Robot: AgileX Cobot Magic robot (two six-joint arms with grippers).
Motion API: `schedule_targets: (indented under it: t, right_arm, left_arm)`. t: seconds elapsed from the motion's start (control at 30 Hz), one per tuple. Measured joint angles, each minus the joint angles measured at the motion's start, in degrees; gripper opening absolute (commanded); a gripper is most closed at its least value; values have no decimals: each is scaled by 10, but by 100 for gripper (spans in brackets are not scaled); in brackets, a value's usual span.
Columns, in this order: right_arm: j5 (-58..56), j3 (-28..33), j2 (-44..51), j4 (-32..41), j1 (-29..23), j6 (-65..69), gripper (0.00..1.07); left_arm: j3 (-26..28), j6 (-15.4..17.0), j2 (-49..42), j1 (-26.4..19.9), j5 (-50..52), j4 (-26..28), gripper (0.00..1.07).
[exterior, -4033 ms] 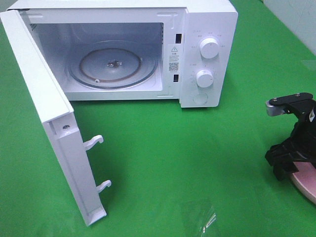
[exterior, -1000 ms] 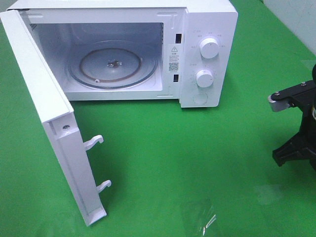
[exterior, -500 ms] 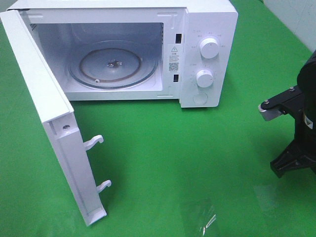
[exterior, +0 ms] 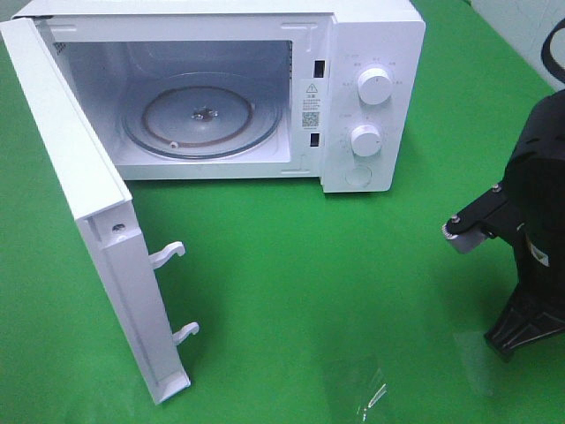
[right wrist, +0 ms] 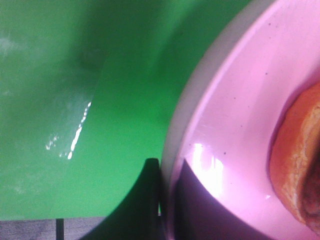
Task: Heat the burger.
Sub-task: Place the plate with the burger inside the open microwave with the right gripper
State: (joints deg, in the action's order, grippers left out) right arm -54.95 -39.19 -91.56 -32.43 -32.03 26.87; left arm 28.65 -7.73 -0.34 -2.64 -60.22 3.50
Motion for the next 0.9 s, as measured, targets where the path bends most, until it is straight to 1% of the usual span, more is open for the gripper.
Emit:
schedule_targets:
  t: [0.23, 0.3, 0.37, 0.53, 0.57, 0.8, 0.87, 0.9]
  right_arm:
    - [0, 19, 10, -1, -14, 4, 1]
    - [0, 25, 25, -1, -22, 9, 1]
    - [1, 42, 64, -3, -38, 15, 1]
    - [1, 56, 91, -3, -41, 17, 1]
    - [-1, 65, 113, -1, -41, 19, 1]
    - [-5, 68, 146, 0, -45, 27, 1]
    - [-21, 68, 163, -1, -65, 28, 1]
    - [-21, 68, 163, -1, -65, 28, 1]
  left_arm:
    - [0, 0, 0, 0, 0, 0, 100]
    - [0, 0, 0, 0, 0, 0, 100]
    - [0, 0, 0, 0, 0, 0, 100]
    - [0, 0, 0, 0, 0, 0, 100]
    - [0, 0, 0, 0, 0, 0, 100]
    - [0, 0, 0, 0, 0, 0, 100]
    - [0, 0, 0, 0, 0, 0, 100]
    - [0, 0, 0, 0, 0, 0, 100]
